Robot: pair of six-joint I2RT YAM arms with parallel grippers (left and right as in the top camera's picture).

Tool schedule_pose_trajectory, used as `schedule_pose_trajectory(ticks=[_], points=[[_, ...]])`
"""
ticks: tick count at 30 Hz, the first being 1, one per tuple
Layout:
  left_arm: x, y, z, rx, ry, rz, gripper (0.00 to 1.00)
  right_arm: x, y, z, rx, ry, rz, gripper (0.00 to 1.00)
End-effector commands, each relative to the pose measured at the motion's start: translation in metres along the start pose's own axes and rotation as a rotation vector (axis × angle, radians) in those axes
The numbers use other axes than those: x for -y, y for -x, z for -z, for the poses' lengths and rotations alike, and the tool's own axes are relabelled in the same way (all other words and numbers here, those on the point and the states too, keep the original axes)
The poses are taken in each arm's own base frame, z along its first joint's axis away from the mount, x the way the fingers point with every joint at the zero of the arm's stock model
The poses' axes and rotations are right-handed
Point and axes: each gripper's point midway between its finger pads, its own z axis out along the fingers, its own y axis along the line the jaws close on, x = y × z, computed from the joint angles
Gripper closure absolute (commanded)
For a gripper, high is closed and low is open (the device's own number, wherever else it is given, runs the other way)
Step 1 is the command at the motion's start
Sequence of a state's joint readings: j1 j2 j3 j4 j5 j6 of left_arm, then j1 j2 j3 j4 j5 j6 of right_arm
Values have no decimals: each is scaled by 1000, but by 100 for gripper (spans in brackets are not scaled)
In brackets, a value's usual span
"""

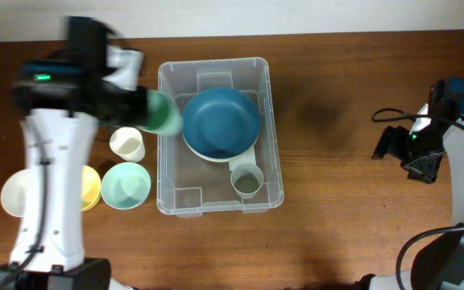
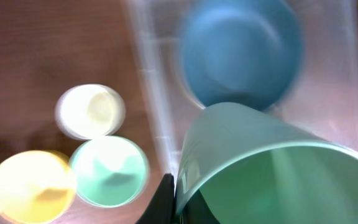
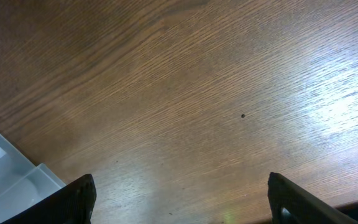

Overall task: Pack container
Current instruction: 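Carry the mint-green cup into the container beside the grey cup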

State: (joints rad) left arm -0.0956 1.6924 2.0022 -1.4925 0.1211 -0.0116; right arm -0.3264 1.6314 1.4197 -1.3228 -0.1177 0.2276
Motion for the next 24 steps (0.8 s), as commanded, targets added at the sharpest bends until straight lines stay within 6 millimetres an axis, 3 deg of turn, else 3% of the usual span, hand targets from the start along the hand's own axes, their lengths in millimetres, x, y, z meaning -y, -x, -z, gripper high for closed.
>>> schedule_pose_trajectory(ticks=[1,5,9,17,23,24], points=[[96,-19,-21,-85,-130,-233,99,-2,-2,3,11,6,14,16],[153,-40,-32,-129,-182,-385,99,-2,-2,3,10,6,14,16],[184,-57,-58,-209,-195,-465,99,-2,-2,3,10,6,14,16],[182,-76,-114,-392,-149,-462,99,-2,-2,3,11,6,14,16],[181,-80,-125,-426,-137,-460,99,-2,-2,3,11,5,15,16],[181,-81,-124,-428,-137,-460,95,-2,-2,3,11,6,15,16]])
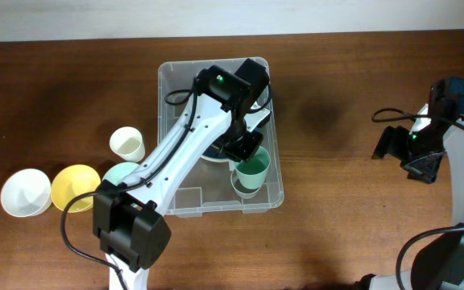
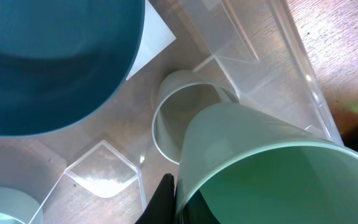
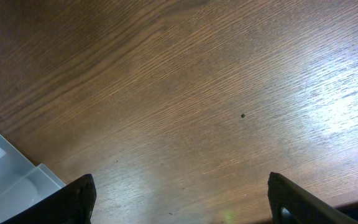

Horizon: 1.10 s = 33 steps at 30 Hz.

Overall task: Pack container
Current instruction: 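Carry the mint-green cup into the container beside the grey cup, then reach the left gripper to the small cream cup and grasp it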

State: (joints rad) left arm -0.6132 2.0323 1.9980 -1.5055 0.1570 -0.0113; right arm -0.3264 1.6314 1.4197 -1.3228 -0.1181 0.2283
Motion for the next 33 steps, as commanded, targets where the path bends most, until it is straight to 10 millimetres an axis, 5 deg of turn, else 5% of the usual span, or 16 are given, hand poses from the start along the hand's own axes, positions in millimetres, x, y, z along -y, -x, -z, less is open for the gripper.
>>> schedule_pose_trajectory(ticks=[1,3,8,12,15,17,20,22,25,27,33], points=[[0,-3,0,-14,0,-2,80,-2,-1,3,11,5,16,16],[-2,-5,0,-21,7,-1,48,-2,-1,3,12,5,16,16],[-12,-9,5,-25,73,0,42,-2,-1,3,11,5,19,16],[-32,-7,39,72,143,25,41,-2,-1,3,11,5,19,16],[-65,-12,92,212,204,111,41,-2,-1,3,11,5,19,16],[-104,-29,142,346,263,240,41,-2,-1,3,11,5,19,16],[-157,-68,198,515,318,467,40,-2,-1,3,12,5,19,16],[-193,-112,226,586,365,643,41,-2,-1,3,13,6,19,16],[-218,-169,221,554,399,806,40,-2,-1,3,15,6,20,16],[-222,-183,203,535,385,845,40,-2,-1,3,15,6,20,16],[-249,-174,124,426,364,744,15,-3,-1,3,15,6,20,16]])
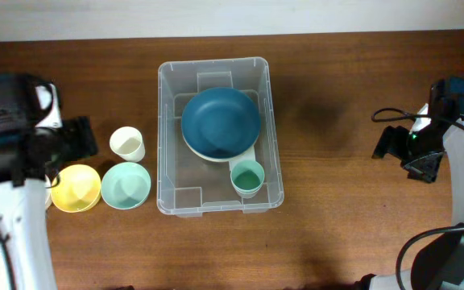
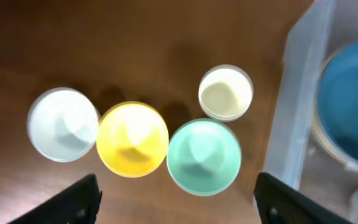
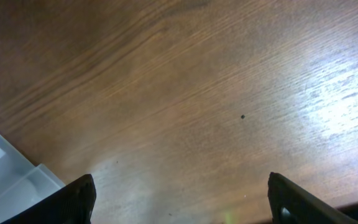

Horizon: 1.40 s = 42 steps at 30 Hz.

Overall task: Pack container
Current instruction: 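Reach the left gripper to the small cream cup and grasp it, then carry the cream cup into the container and stack it on the cups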

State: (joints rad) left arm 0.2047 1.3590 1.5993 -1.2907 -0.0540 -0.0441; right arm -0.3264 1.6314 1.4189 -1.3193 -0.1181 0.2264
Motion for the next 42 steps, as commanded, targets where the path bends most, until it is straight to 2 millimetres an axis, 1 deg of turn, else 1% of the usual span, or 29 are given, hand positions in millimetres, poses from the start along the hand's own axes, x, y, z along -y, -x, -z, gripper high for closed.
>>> schedule_pose_trajectory(ticks=[1,2,3,5,6,7,8,9,11,15,17,19,21,22,23,24,27,31,33,34,36,38,39,42], points=[[10,-15,-52,-121,-54,-90,14,-2,-1,4,12,5,17,16],[17,-16,-68,-161,-94,-113,14,-2,-1,4,12,5,17,16],[23,-17,-88,-205,-120,-119,14,-2,-1,4,12,5,17,16],[24,-18,-112,-248,-120,-119,14,-2,-1,4,12,6,17,16],[25,-19,-136,-284,-121,-118,14,-2,-1,4,12,5,17,16],[26,-20,-148,-303,-123,-120,14,-2,-1,4,12,5,17,16],[26,-21,-154,-313,-125,-120,14,-2,-1,4,12,6,17,16],[27,-23,-166,-330,-126,-119,14,-2,-1,4,12,6,17,16],[28,-26,-182,-352,-126,-119,14,-2,-1,4,12,6,17,16],[29,-28,-208,-368,-127,-119,14,-2,-1,4,12,6,17,16],[30,-25,-222,-357,-127,-119,16,-2,-1,4,12,6,17,16],[30,-24,-231,-353,-128,-119,21,-2,-1,4,12,6,17,16],[32,-26,-239,-363,-133,-118,31,-2,-2,4,11,6,17,16],[32,-28,-241,-367,-135,-117,35,-2,-2,4,11,6,17,16],[32,-30,-244,-377,-136,-117,42,-2,-2,4,11,6,17,16],[33,-30,-244,-379,-142,-116,44,-2,-2,4,11,6,17,16],[34,-31,-245,-379,-149,-114,63,-2,-2,4,11,5,17,16],[34,-31,-245,-379,-149,-114,83,-2,-2,4,11,6,17,16],[34,-31,-245,-379,-149,-114,97,-2,-2,4,11,5,17,16],[35,-30,-244,-379,-149,-115,99,-2,-2,4,9,5,17,16],[34,-29,-243,-377,-149,-114,99,-2,-2,4,8,4,17,16],[36,-23,-236,-372,-157,-113,99,-2,-2,4,8,4,17,16],[36,-17,-228,-368,-160,-112,99,-2,-2,4,9,5,17,16],[36,11,-186,-334,-160,-115,99,-2,-2,4,8,4,17,16]])
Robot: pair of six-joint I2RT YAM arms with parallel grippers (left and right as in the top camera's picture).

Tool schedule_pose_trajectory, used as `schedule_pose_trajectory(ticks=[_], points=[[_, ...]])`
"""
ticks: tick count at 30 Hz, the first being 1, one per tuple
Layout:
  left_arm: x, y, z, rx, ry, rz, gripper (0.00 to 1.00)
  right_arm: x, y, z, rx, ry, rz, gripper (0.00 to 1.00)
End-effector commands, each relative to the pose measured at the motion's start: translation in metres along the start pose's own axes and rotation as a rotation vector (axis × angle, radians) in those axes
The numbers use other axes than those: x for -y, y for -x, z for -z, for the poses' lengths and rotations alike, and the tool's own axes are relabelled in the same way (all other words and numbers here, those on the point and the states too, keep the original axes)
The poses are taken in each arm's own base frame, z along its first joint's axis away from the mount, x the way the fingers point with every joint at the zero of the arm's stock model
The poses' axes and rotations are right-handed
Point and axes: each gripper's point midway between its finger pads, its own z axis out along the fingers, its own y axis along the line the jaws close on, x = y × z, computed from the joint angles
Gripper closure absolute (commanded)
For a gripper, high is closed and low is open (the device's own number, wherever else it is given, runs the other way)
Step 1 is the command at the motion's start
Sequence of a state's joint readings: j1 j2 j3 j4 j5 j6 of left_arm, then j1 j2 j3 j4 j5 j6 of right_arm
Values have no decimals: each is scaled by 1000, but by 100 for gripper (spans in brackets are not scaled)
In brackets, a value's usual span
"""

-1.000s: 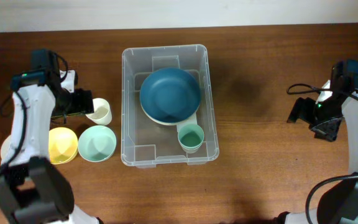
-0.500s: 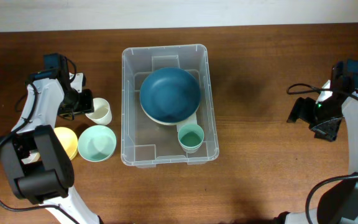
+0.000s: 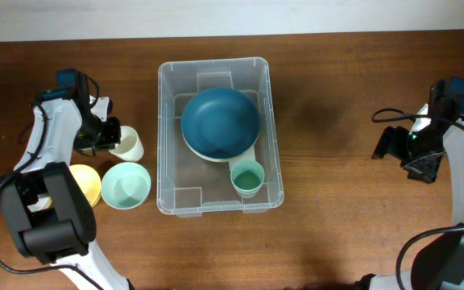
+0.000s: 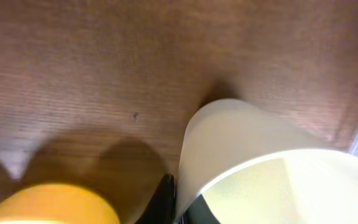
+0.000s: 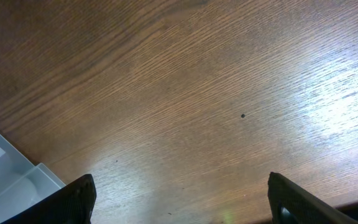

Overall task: Pack container
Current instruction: 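Carry the cream cup into the container and stack it on the cups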

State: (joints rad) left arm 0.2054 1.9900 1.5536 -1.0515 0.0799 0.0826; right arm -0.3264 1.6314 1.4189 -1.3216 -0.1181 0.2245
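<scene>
The clear plastic container (image 3: pixel 272 137) stands mid-table. Inside it a blue bowl (image 3: pixel 220 121) rests on a white one, and a green cup (image 3: pixel 248 177) sits nested in a grey cup. Left of the container a cream cup (image 3: pixel 129 145) stands on the table. My left gripper (image 3: pixel 111 138) is shut on its rim. In the left wrist view the cream cup (image 4: pixel 260 155) fills the right side, and the left gripper (image 4: pixel 178 200) has one finger outside the wall and one inside. My right gripper (image 5: pixel 179 208) is open over bare wood.
A yellow bowl (image 3: pixel 83 184) and a mint bowl (image 3: pixel 126 185) sit just in front of the cream cup; the yellow bowl (image 4: pixel 42 205) shows beside the jaws. The container's corner (image 5: pixel 5 177) lies at the left of the right wrist view. My right arm (image 3: pixel 449 145) is at the far right.
My left gripper was open, high over the bowls and the cream cup. Now it is down at the cream cup, shut on its rim. The right arm has not moved.
My left gripper held the green cup beside the container's left wall, then over the grey cup inside the container. Then the green cup sat nested in the grey cup and the gripper was open over the left group. Now it grips the cream cup.
</scene>
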Motion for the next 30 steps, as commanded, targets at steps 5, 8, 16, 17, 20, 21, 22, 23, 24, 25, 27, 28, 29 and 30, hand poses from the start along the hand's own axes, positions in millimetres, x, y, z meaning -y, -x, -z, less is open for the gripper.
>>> schedule_pose_trajectory(ticks=[5,8,16,17,20,21,22,23,24,25,27,28,29,30], points=[[48,14,161,192,-47,-84,99,-3,-1,4,15,6,16,16],[106,-9,199,229,-114,-217,99,-2,-1,4,14,6,15,16],[251,-77,189,150,-165,-629,99,-2,-1,4,13,6,16,16],[264,-85,185,133,-170,-667,99,-2,-1,4,13,6,15,16],[295,-109,172,82,-178,-748,99,-2,-1,4,13,6,15,16],[306,-118,166,63,-179,-782,99,-3,-1,4,13,6,15,16],[314,-125,162,47,-177,-809,99,-2,-1,4,13,6,15,16],[318,-129,159,38,-175,-823,99,-2,-1,4,13,6,15,16],[323,-133,152,18,-168,-841,99,-2,-2,4,11,6,15,16],[326,-136,146,-2,-154,-852,99,-2,-2,4,10,5,15,16],[323,-137,134,-36,-110,-858,99,-2,-2,4,10,6,15,16],[320,-135,126,-52,-79,-850,99,-2,-2,4,10,6,15,16],[318,-133,123,-58,-63,-841,99,-2,-2,4,10,6,15,16],[316,-131,119,-64,-51,-837,99,-2,-2,4,10,6,15,16]])
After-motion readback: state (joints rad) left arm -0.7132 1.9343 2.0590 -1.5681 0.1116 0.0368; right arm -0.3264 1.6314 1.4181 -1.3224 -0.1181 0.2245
